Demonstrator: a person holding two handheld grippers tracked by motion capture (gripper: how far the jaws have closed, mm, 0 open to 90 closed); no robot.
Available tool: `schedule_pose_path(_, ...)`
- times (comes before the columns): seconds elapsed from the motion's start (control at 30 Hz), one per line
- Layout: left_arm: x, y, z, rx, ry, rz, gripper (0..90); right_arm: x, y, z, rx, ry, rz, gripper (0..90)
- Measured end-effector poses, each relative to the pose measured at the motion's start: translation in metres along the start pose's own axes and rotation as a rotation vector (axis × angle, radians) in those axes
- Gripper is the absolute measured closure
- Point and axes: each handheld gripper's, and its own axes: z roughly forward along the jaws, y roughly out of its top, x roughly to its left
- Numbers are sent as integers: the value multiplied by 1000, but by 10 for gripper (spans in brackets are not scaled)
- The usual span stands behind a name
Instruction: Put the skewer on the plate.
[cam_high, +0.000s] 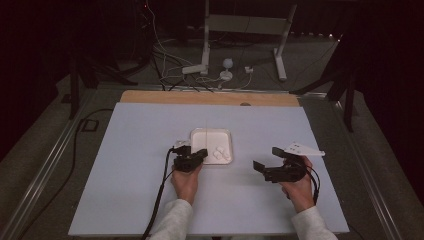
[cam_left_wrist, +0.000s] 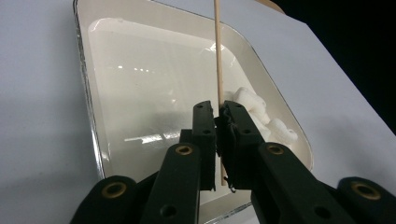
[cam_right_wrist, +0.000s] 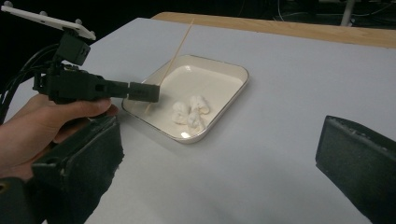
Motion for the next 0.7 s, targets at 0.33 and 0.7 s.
schedule_pose_path(0.33,-1,1,-1,-15,6,-6,678,1,0,0,-1,1,-4,9)
schedule_pose_path(0.7,-6,16,-31,-83,-77,80,364,3,-1,0,-4,4,-18,9)
